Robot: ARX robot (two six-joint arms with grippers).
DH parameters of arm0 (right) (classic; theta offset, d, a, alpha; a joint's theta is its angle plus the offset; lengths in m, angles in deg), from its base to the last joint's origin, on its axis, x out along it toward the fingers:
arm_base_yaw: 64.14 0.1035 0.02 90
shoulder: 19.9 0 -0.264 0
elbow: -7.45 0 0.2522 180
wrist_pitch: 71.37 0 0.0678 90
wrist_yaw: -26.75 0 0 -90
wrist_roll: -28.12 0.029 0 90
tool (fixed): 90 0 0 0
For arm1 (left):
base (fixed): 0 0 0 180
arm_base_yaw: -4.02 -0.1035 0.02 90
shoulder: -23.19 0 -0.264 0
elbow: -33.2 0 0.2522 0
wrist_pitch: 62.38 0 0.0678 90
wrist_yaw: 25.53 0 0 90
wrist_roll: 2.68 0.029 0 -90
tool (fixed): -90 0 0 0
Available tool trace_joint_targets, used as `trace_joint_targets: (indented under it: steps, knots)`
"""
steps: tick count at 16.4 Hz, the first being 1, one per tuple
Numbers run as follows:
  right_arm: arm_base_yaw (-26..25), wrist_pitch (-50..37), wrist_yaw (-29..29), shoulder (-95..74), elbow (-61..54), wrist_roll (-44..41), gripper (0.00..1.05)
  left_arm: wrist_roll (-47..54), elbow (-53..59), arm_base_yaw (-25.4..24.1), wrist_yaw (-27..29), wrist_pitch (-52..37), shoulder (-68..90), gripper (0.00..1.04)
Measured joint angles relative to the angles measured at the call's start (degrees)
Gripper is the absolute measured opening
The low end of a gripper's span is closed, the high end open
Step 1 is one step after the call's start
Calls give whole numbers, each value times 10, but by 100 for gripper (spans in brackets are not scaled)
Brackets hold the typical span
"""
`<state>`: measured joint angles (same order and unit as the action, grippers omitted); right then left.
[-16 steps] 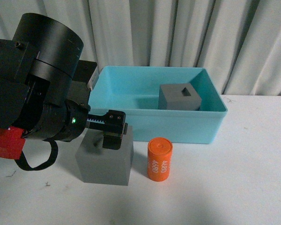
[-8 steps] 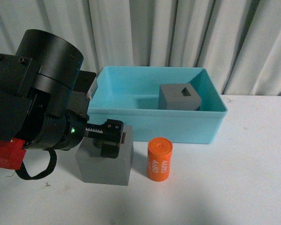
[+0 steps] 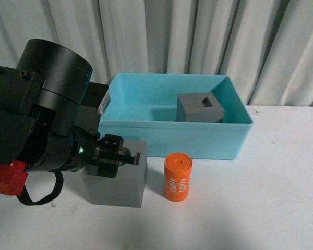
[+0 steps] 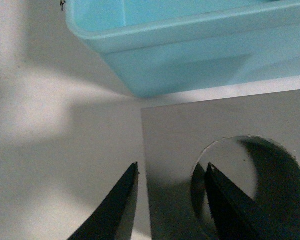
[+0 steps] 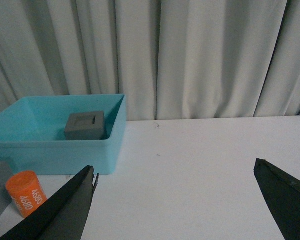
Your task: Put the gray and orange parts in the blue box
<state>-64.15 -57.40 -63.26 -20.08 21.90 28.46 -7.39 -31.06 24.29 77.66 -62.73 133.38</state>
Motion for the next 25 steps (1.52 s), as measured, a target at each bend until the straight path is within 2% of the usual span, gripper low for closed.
trace_joint_targets:
  steps: [2, 4, 8, 12, 17, 20, 25]
  knots:
    - [0, 0, 0, 0, 0, 0, 98, -5, 1, 3, -4, 2, -2, 25]
    - [0, 0, 0, 0, 0, 0, 98, -30, 1, 0, -19, 39, -22, 21]
    - [0, 0, 0, 0, 0, 0, 98, -74, -10, -4, -58, 145, -124, 19]
    - [0, 0, 0, 0, 0, 0, 98, -81, -182, -2, -57, 146, -178, 18]
    - [0, 0, 0, 0, 0, 0, 98, -37, -359, 9, -23, 165, 18, 18]
    - [0, 0, 0, 0, 0, 0, 98, -9, -406, 9, -9, 170, 88, 18]
    - [0, 0, 0, 0, 0, 0, 98, 18, -401, -14, 14, 159, 145, 18]
